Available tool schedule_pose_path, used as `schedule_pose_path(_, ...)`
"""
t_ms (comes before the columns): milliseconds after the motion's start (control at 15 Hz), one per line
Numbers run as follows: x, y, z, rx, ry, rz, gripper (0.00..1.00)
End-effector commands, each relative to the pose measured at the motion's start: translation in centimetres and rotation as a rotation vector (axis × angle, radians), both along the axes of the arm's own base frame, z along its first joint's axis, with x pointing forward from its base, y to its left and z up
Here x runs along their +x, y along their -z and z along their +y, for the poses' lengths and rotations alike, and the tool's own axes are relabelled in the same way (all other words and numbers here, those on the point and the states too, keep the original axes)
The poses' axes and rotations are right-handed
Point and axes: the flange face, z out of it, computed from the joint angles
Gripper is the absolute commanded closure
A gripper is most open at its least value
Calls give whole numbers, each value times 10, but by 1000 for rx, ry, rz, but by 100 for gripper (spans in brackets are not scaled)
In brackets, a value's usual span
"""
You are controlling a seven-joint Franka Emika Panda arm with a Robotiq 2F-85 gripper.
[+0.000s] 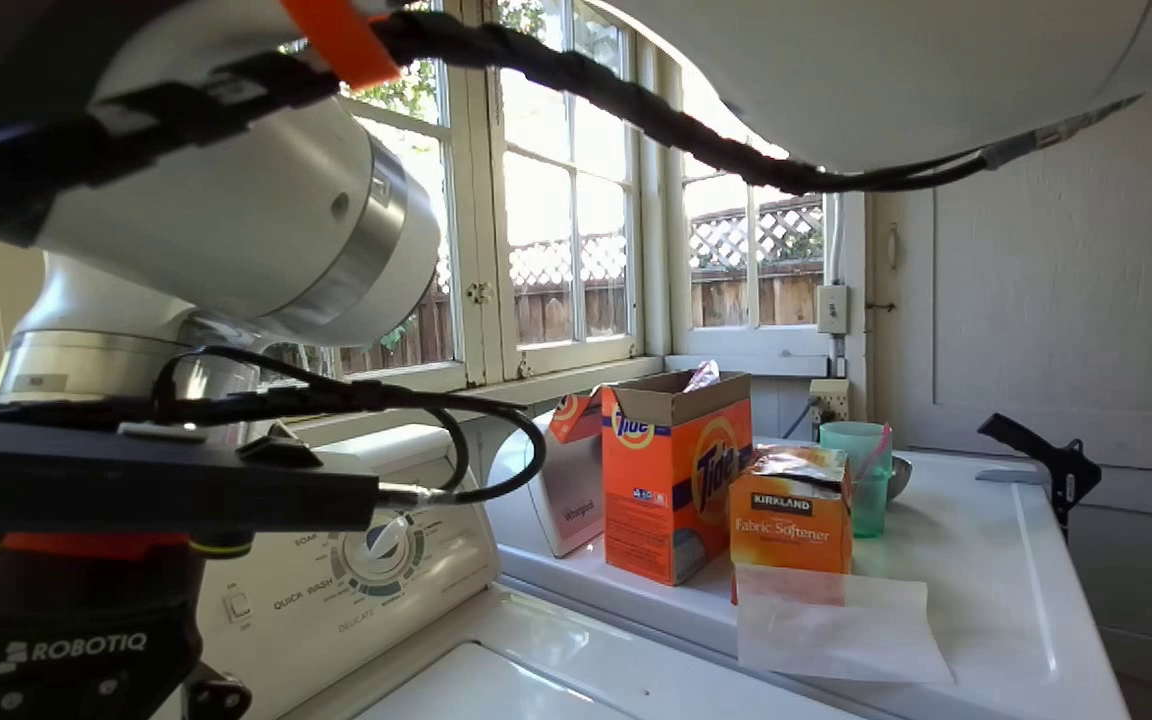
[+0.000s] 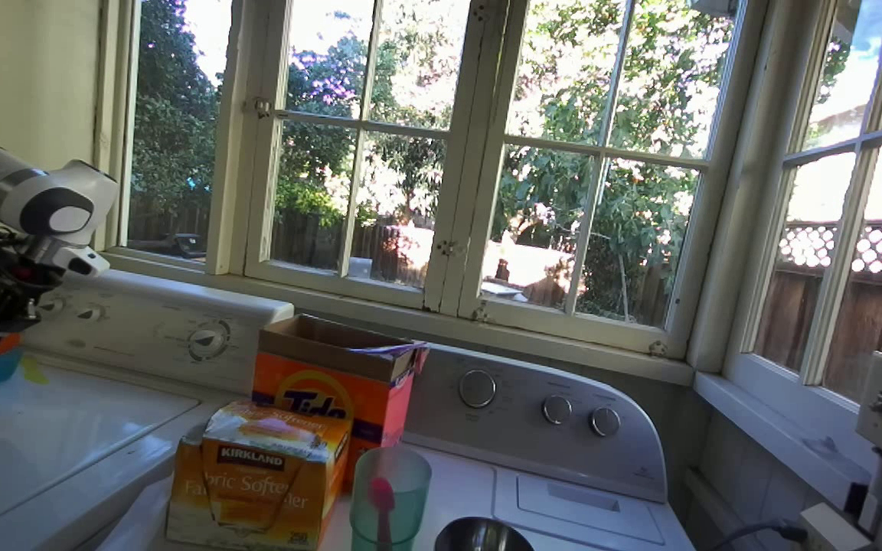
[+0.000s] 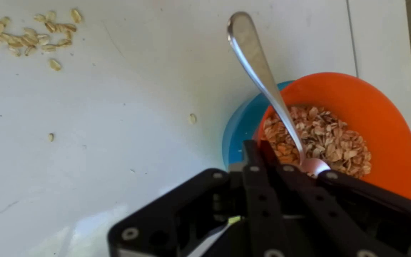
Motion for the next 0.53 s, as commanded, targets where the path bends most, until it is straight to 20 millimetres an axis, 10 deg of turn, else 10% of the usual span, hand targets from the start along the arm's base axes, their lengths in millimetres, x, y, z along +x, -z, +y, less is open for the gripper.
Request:
schedule_pose_path(0, 5, 7, 6, 6, 32, -14, 99)
schedule_pose_path(467, 3, 11, -2, -8, 18, 13, 99)
